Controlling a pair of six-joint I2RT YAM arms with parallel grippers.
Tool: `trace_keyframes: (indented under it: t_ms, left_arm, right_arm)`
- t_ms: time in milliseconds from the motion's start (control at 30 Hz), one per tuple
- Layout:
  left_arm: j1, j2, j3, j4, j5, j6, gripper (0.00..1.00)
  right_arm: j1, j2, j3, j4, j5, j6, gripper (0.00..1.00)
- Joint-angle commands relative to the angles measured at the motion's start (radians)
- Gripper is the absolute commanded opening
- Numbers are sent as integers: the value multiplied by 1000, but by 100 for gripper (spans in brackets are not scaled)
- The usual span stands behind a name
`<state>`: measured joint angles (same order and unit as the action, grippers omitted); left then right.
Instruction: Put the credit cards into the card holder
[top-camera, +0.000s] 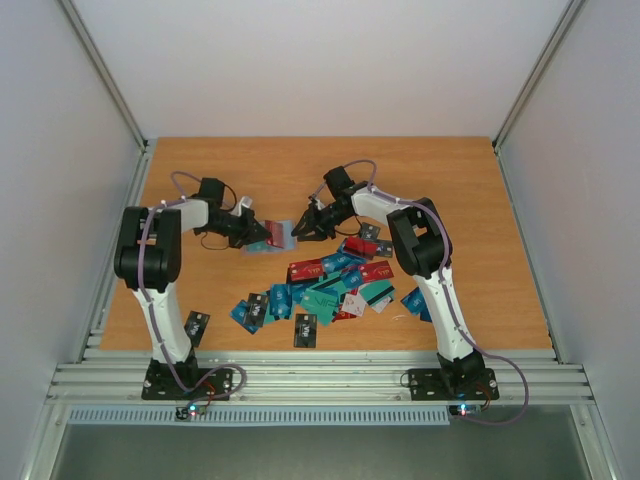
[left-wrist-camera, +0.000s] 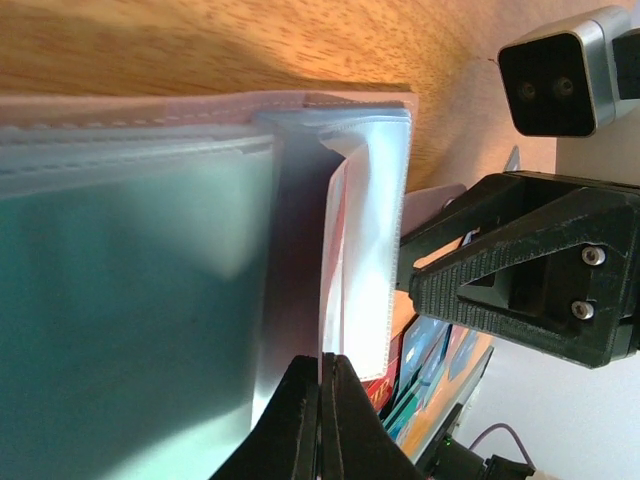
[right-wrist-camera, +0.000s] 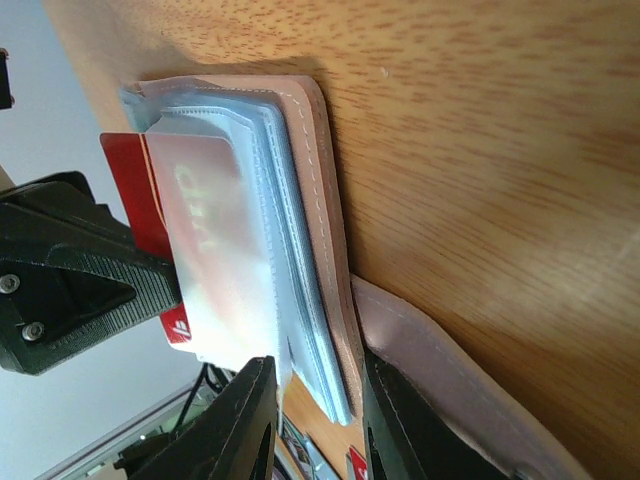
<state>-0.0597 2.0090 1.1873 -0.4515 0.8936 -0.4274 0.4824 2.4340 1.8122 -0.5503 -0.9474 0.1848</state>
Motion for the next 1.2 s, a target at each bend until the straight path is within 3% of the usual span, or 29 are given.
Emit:
trace_keyframes:
  t_ms: [0,167,400,833,1167]
  left_arm:
    - [-28,23,-23,80,-5,-87,2]
    - [-35,19,-57,159,-20,-182,4]
    - [-38,29,-51,159,-20,-175,8]
    - [-82,63,62,-26,-47,-2,15]
    - [-86,110,187,-223,-77,170,12]
  right_arm:
    - [-5,33,16,-8,27,-11,26]
    - [-7,27,12,-9,27,-11,26]
    - [-7,26,5,-8,25,-16,26]
    - [-13,29,25,-5,14,-12,26]
    - [-17,33,47,-15,9,-7,26]
